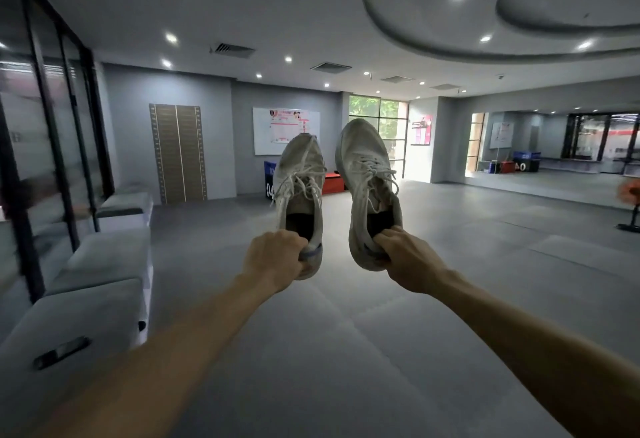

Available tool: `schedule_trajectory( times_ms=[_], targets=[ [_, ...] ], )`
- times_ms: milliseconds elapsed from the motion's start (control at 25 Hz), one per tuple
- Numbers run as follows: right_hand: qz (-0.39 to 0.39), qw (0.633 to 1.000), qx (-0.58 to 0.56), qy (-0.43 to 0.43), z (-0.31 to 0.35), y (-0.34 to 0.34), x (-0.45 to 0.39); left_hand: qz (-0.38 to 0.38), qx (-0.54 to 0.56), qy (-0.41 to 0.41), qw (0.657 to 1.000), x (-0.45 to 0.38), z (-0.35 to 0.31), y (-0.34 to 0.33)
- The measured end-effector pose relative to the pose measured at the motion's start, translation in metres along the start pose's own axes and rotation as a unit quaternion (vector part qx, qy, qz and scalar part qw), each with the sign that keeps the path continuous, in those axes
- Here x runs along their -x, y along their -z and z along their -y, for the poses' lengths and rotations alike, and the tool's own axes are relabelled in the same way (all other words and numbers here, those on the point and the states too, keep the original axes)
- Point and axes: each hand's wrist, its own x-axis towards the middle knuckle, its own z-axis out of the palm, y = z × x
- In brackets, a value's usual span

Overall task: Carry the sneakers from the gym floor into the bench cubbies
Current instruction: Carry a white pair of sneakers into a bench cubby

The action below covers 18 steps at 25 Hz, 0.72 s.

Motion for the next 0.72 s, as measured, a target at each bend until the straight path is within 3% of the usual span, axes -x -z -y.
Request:
schedule_trajectory(
  times_ms=[320,720],
  targets=[
    [0.008,0.999,-0.022,0.049,-0.103,-0.145,-0.207,0.006,-0.003,0.037,0.999,-0.190,0.080,-0.134],
    [0.005,0.996,-0.053,0.068,-0.199,-0.312,-0.482,-0.006,0.000,0.072,0.997,-0.423,0.239,-0.299]
  ],
)
